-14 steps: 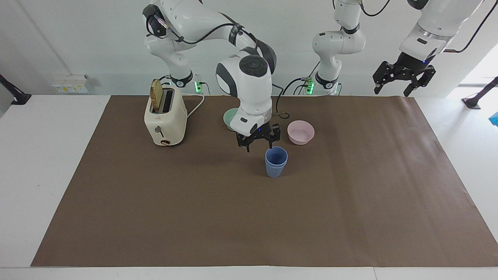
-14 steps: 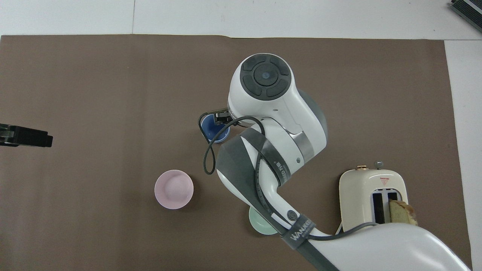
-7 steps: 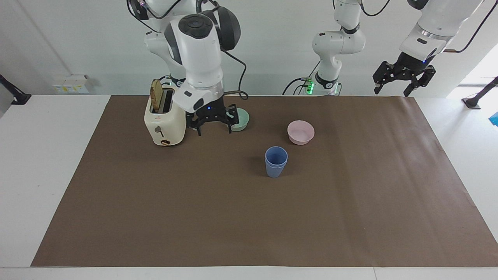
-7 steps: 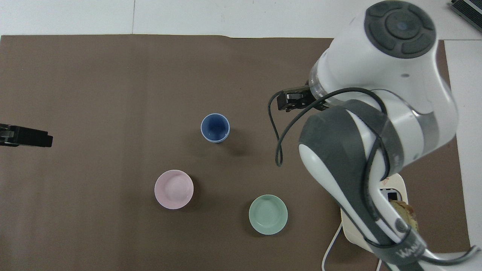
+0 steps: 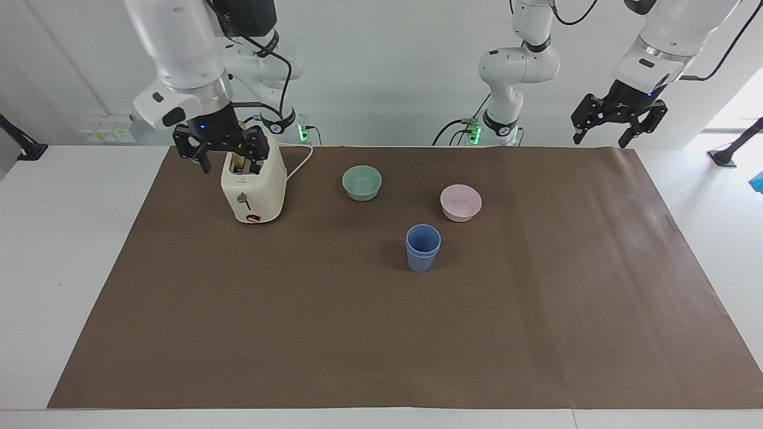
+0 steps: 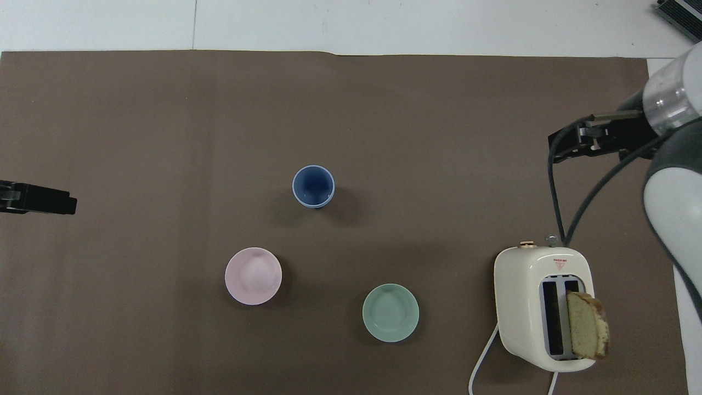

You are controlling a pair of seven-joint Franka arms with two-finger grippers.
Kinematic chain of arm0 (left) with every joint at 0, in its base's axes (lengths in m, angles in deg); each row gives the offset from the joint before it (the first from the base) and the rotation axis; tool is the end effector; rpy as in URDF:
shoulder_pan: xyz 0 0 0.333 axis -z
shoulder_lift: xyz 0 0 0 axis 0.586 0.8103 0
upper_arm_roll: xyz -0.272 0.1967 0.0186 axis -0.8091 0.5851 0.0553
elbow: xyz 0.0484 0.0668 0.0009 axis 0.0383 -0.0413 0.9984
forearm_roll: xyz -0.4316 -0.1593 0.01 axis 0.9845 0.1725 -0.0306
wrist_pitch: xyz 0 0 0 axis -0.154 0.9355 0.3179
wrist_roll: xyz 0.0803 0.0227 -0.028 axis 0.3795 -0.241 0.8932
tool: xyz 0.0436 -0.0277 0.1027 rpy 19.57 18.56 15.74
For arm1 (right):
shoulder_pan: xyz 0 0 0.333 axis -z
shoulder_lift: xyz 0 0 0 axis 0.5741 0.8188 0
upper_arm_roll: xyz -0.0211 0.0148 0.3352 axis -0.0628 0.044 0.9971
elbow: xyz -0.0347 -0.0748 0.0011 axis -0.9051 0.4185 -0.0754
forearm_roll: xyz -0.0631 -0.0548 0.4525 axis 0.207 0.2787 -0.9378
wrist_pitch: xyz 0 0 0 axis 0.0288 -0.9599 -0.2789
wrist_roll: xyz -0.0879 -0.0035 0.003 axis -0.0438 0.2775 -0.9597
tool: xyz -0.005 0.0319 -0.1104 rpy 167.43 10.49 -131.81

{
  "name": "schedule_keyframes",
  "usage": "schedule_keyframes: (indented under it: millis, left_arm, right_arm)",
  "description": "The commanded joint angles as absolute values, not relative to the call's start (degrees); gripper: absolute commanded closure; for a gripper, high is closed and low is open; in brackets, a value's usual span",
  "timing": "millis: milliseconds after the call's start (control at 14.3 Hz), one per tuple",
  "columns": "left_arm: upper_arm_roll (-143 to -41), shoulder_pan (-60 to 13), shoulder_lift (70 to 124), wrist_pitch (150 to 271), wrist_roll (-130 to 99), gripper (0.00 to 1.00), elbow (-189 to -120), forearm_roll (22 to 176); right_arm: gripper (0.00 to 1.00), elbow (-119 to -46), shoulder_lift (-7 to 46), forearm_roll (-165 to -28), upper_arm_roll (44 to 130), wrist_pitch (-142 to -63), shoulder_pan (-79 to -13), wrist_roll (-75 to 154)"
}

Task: Stack blue cups with both arms

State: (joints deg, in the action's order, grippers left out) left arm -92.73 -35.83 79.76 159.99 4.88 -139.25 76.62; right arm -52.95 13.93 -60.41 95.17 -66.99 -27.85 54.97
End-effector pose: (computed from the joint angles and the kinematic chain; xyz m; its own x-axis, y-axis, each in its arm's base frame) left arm 0.5764 -0.0416 0.6747 0.9892 -0.1443 0.0261 -0.1452 -0.9888 0.0335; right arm 0.6566 0.0644 0.6730 0.9998 -0.0073 -0.0161 -0.0064 -0.9984 0.0555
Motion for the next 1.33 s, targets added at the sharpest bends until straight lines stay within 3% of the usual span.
schedule_keyframes:
  millis: [0, 489, 1257]
  left_arm:
    - [-93.24, -36.93, 78.66, 159.27, 5.51, 0.0, -139.92, 77.42]
    - [-93.24, -36.93, 78.66, 159.27, 5.51, 0.0, -139.92, 77.42]
    - [-93.24, -36.93, 78.66, 159.27, 5.51, 0.0, -139.92, 77.42]
  right_arm:
    - [0.0, -52.83, 11.7, -60.9, 95.81, -64.38, -24.67, 50.35]
    - [0.0, -53.01, 8.18, -61.07, 94.67, -66.2, -16.94, 47.43]
    - [0.0, -57.49, 5.36, -63.54, 92.21, -68.68, -17.72, 46.73]
